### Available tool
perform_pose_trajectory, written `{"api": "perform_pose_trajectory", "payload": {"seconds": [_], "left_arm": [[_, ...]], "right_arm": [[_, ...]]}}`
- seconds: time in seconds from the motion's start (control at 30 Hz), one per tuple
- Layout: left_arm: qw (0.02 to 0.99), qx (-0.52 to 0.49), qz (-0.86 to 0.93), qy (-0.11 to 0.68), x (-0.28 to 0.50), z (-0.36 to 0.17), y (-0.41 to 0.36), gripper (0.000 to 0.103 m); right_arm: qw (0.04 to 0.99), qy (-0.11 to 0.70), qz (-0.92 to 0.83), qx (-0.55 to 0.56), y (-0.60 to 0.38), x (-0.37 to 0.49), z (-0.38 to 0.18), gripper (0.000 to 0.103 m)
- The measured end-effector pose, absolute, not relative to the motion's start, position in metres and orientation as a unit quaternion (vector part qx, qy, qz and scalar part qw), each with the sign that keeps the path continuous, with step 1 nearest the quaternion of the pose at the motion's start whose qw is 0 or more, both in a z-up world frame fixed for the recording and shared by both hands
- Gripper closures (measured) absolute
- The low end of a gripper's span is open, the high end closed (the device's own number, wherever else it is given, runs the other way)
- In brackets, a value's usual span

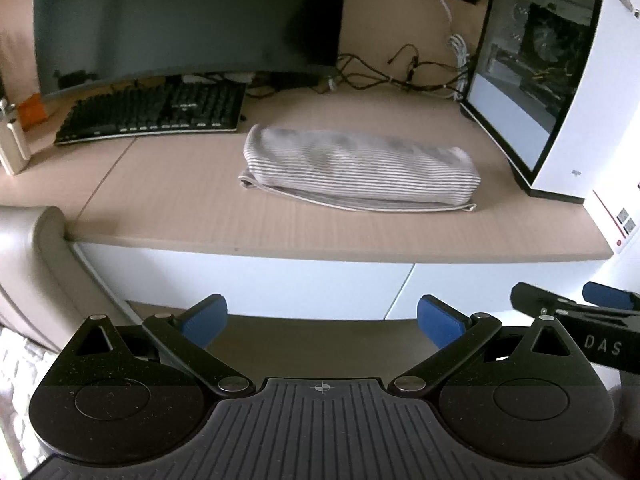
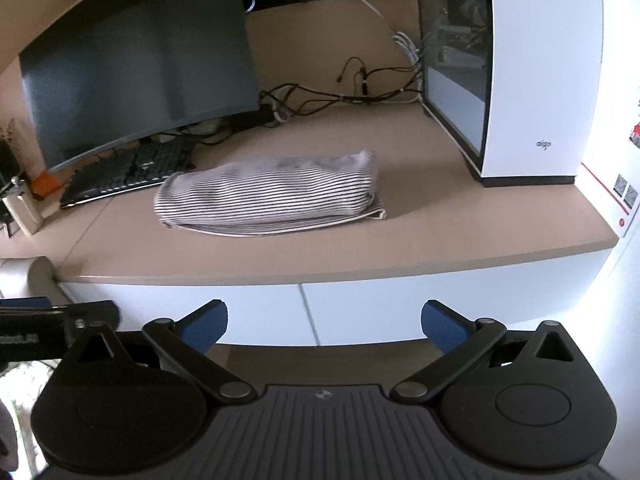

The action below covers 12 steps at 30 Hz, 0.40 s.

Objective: Fold clothes

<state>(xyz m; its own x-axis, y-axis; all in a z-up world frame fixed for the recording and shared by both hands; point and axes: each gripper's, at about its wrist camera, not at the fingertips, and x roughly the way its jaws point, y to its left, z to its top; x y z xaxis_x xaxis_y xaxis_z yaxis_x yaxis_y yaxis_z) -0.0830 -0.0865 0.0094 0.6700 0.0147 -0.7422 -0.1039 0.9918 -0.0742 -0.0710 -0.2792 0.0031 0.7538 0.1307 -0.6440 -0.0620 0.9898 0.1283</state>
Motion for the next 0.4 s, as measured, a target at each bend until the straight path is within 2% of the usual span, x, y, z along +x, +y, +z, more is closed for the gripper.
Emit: {"api": "perform_pose_trajectory", "payload": {"seconds": [0.4], "left_arm": [[0.897,-0.055,0.023,0.437,-0.031,-0.010,-0.053,0.000]], "right_arm": [[0.916,0.397,0.043,0.045,-0.272,0.021,-0.022,0.000]]}}
